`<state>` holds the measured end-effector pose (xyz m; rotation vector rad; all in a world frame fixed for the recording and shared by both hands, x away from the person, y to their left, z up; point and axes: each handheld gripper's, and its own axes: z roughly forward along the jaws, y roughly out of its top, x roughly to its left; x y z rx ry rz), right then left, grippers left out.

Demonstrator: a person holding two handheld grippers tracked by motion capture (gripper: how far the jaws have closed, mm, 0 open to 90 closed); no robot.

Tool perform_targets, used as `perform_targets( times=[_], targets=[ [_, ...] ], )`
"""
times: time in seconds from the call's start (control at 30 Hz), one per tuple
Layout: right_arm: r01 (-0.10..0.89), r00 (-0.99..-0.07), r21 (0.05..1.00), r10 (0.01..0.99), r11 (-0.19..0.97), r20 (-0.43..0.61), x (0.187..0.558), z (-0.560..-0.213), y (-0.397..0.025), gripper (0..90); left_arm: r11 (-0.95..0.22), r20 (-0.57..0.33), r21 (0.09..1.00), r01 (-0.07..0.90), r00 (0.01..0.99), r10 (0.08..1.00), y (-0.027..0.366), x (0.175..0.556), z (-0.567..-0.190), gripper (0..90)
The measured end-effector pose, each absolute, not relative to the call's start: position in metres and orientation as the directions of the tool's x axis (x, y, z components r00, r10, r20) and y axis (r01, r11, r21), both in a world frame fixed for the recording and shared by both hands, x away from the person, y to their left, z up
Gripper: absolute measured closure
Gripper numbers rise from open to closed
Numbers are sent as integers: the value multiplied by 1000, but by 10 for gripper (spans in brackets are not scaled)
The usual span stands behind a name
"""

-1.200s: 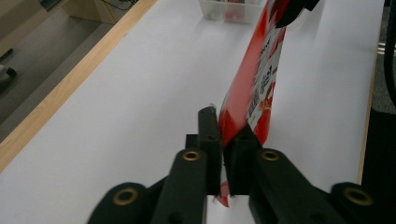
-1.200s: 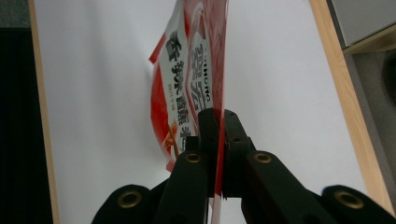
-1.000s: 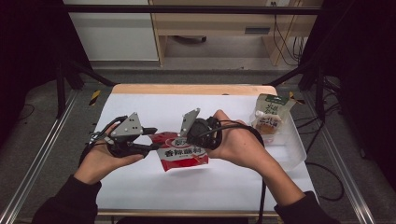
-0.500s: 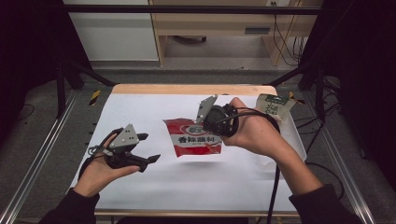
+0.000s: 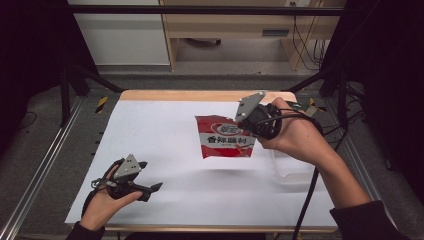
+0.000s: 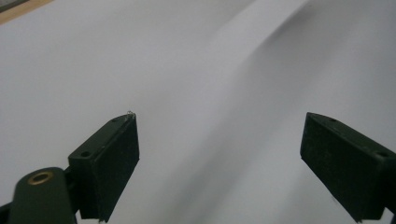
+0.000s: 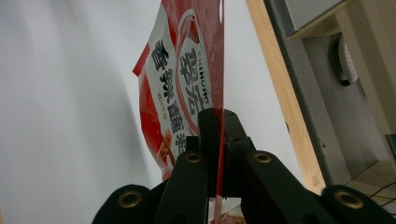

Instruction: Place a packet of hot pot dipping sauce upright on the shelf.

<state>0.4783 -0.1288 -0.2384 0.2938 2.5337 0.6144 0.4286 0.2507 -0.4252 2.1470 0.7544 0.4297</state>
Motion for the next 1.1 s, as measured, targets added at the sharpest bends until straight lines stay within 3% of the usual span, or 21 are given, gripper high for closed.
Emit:
perform_targets(
  times=[0.77, 1.1],
  targets=[
    [163, -760, 603, 489, 781, -428, 463, -208, -209, 900, -423, 23, 789, 446, 666, 745, 277, 429, -453, 80],
    [194, -731, 596, 521, 779, -442, 453, -198, -235, 900, -425, 29, 786, 450, 659, 751, 279, 429, -454, 80]
  ],
)
